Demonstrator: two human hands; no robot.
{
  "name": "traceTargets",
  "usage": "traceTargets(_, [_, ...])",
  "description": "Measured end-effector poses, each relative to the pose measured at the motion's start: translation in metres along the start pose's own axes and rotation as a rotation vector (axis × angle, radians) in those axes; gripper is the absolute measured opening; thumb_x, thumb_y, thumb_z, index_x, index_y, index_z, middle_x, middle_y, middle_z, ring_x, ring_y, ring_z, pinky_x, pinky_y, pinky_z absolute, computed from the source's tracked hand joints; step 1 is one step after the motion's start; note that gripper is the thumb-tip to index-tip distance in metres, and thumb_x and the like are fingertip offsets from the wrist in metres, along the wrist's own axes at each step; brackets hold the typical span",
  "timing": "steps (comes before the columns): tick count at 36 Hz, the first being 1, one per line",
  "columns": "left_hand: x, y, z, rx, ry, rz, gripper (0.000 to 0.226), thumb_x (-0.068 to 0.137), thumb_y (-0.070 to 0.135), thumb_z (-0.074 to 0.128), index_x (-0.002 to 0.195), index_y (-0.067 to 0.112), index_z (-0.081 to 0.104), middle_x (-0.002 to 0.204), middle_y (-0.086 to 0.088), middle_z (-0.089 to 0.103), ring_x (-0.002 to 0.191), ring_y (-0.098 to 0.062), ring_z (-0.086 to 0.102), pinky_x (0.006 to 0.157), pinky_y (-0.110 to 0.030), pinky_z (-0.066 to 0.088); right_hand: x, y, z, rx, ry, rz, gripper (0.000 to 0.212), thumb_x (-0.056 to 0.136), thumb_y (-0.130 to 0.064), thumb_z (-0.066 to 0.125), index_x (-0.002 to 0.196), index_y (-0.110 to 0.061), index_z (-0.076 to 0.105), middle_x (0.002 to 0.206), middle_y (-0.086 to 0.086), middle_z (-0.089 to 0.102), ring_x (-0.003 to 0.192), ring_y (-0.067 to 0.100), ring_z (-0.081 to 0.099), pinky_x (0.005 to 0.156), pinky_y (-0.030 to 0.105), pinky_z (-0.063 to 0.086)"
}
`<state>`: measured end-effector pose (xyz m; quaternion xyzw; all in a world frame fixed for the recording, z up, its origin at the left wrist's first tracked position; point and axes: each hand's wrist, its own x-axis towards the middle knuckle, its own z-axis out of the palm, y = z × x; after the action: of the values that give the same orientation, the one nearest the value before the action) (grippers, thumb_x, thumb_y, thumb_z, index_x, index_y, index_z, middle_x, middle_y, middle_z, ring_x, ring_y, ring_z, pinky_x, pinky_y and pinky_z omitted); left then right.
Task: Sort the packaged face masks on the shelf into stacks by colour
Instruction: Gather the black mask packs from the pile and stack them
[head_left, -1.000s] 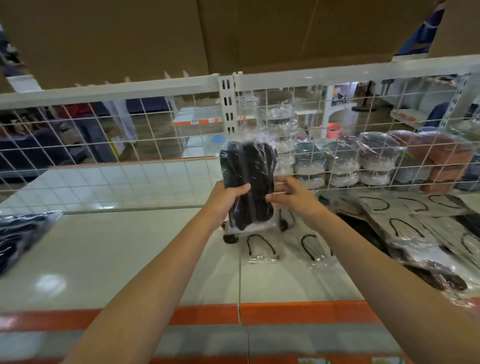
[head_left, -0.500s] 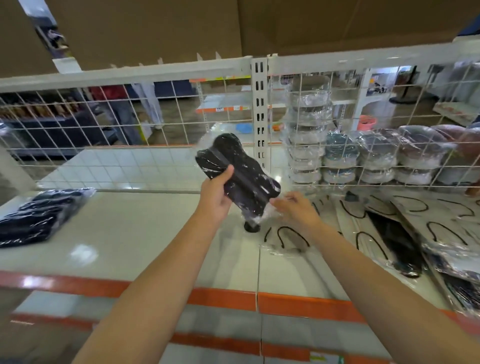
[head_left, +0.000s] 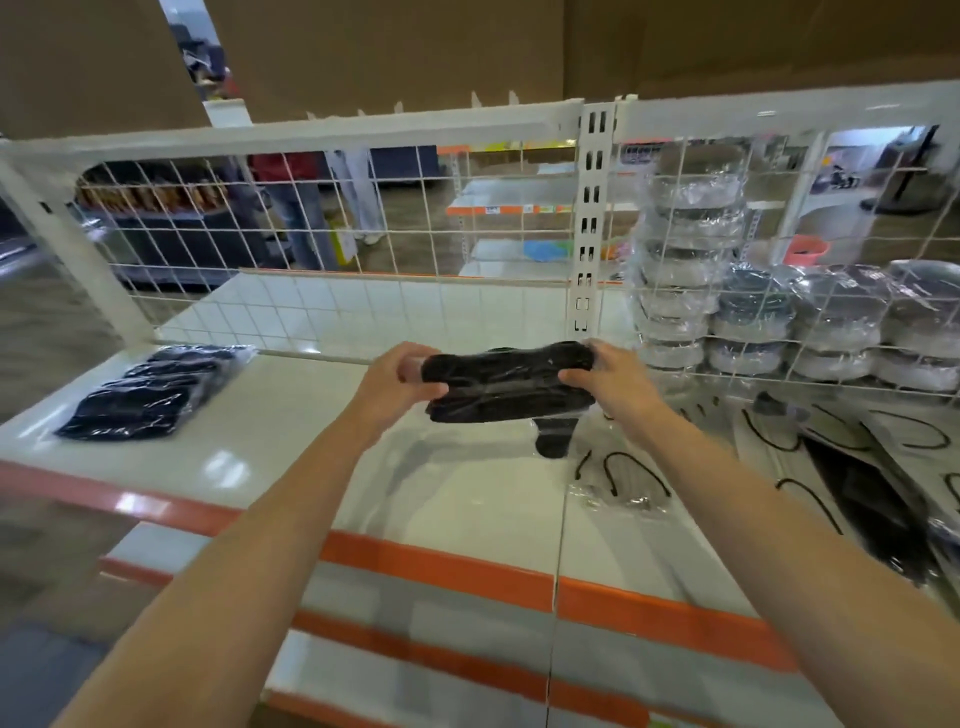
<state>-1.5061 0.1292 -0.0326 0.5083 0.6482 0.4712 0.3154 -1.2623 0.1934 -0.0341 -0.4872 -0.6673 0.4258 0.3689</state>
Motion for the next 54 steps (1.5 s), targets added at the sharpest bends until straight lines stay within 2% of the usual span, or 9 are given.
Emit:
traceTargets(7, [-0.008,-0.019,-0.003,-0.03,0.148,-0.043,0.023,0.08,-0.003,0.068,0.089,0.014,0.056,0.084,0.0,0.057,0.074,-0.01,0.052,0.066,-0.019,0.043,-0.006,0.004,0.027,-0.043,-0.038,0.018,0.031,0.088,-0.014,0.063,0.117,-0.005,0.057,0.105,0.003,0.055,0.099,0.019,0.052,0.085,0.028,0.04])
traceTargets(10, [-0.022,-0.052,0.003,0.065,0.11,-0.164,0.04,0.077,0.0,0.073,0.105,0.014,0.049,0.094,-0.001,0.054,0.09,-0.017,0.053,0.08,-0.029,0.048,-0.015,0.029,0.04,-0.189,-0.122,0.089,0.034,0.085,-0.017,0.066,0.116,-0.007,0.058,0.106,0.005,0.058,0.106,0.023,0.054,0.087,0.031,0.042])
traceTargets(15, [-0.035,-0.091,0.021,0.031,0.121,-0.282,0.034,0.082,-0.003,0.064,0.094,0.012,0.036,0.086,-0.001,0.045,0.088,-0.022,0.05,0.073,-0.031,0.053,-0.028,0.046,0.05,-0.171,-0.141,0.144,0.047,0.09,-0.007,0.059,0.135,-0.014,0.047,0.104,-0.002,0.05,0.095,0.015,0.052,0.058,0.001,0.036])
traceTargets(18, [-0.032,-0.085,0.016,0.148,0.163,-0.26,0.018,0.088,0.007,0.06,0.1,0.006,0.047,0.091,-0.004,0.05,0.09,-0.021,0.05,0.065,-0.017,0.038,-0.022,0.037,0.052,-0.276,-0.184,0.104,0.05,0.091,-0.013,0.059,0.138,-0.019,0.044,0.118,0.003,0.058,0.115,0.024,0.052,0.085,0.021,0.038])
traceTargets(21, [-0.021,-0.079,-0.001,0.142,0.189,-0.242,0.017,0.088,0.003,0.059,0.086,0.01,0.043,0.079,0.0,0.044,0.084,-0.017,0.044,0.054,-0.006,0.036,-0.013,0.019,0.058,-0.342,-0.241,0.091,0.046,0.09,-0.017,0.059,0.135,-0.018,0.046,0.122,0.007,0.061,0.102,0.02,0.055,0.083,0.026,0.038])
traceTargets(27, [-0.01,-0.069,-0.068,0.36,0.161,-0.309,0.042,0.086,0.006,0.057,0.123,0.003,0.038,0.1,-0.009,0.048,0.09,-0.024,0.051,0.068,-0.031,0.043,0.008,-0.016,0.1,-0.317,-0.392,0.114,0.024,0.094,-0.029,0.054,0.103,-0.007,0.052,0.102,0.011,0.054,0.09,0.02,0.05,0.082,0.037,0.048])
traceTargets(35, [-0.025,-0.081,-0.189,0.781,0.143,-0.317,0.049,0.086,0.011,0.057,0.131,0.001,0.038,0.125,-0.018,0.054,0.107,-0.03,0.054,0.081,-0.035,0.044,0.028,-0.073,0.204,-0.295,-0.61,0.073,0.024,0.086,-0.021,0.066,0.075,-0.005,0.052,0.059,0.006,0.047,0.049,0.014,0.043,0.05,0.024,0.035])
traceTargets(48, [-0.033,-0.138,-0.374,1.145,0.397,-0.507,0.057,0.084,0.022,0.06,0.129,-0.001,0.035,0.129,-0.02,0.043,0.117,-0.036,0.046,0.095,-0.04,0.037,0.045,-0.137,0.44,-0.227,-0.647,-0.021,0.033,0.088,-0.017,0.063,0.059,-0.014,0.048,0.054,0.0,0.046,0.047,0.01,0.041,0.048,0.021,0.03])
traceTargets(54, [-0.018,-0.178,-0.411,1.165,0.246,-0.534,0.042,0.086,0.021,0.054,0.124,0.005,0.043,0.123,-0.016,0.044,0.113,-0.035,0.047,0.091,-0.041,0.04,0.071,-0.148,0.527,-0.241,-0.591,-0.069,0.041,0.09,-0.014,0.059,0.061,-0.03,0.035,0.063,0.006,0.049,0.058,0.016,0.047,0.055,0.018,0.04])
